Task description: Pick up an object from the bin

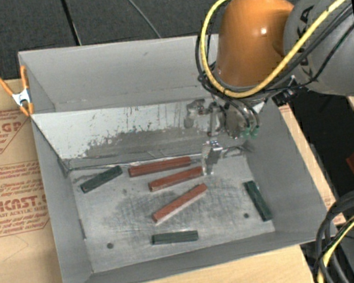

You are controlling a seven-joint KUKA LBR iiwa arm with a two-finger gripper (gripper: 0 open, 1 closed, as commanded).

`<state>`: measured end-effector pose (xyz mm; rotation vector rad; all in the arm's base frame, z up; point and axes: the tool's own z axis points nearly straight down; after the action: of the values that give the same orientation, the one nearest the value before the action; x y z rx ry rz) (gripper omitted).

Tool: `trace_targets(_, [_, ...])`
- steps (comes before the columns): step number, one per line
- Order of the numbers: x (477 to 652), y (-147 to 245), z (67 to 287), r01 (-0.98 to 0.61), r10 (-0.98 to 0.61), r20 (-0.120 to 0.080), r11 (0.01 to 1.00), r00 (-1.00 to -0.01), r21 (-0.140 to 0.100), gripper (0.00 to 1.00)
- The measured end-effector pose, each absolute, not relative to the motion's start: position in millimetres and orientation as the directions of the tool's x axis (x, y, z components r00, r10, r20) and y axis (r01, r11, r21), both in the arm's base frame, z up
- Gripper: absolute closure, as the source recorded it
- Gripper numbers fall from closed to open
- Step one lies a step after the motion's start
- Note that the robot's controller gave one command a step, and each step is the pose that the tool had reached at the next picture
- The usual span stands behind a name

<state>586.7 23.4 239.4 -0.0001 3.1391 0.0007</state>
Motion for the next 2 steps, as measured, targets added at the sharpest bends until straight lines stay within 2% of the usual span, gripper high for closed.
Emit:
trace_targets(1, [554.6,-15.2,173.6,0.029,0.029,-0.006,1.000,-1.000,0.001,0.00])
trace_targets(2, [560.4,26.5,76.7,-0.074,-0.074,-0.014,0.997,-0.997,0.000,1.00])
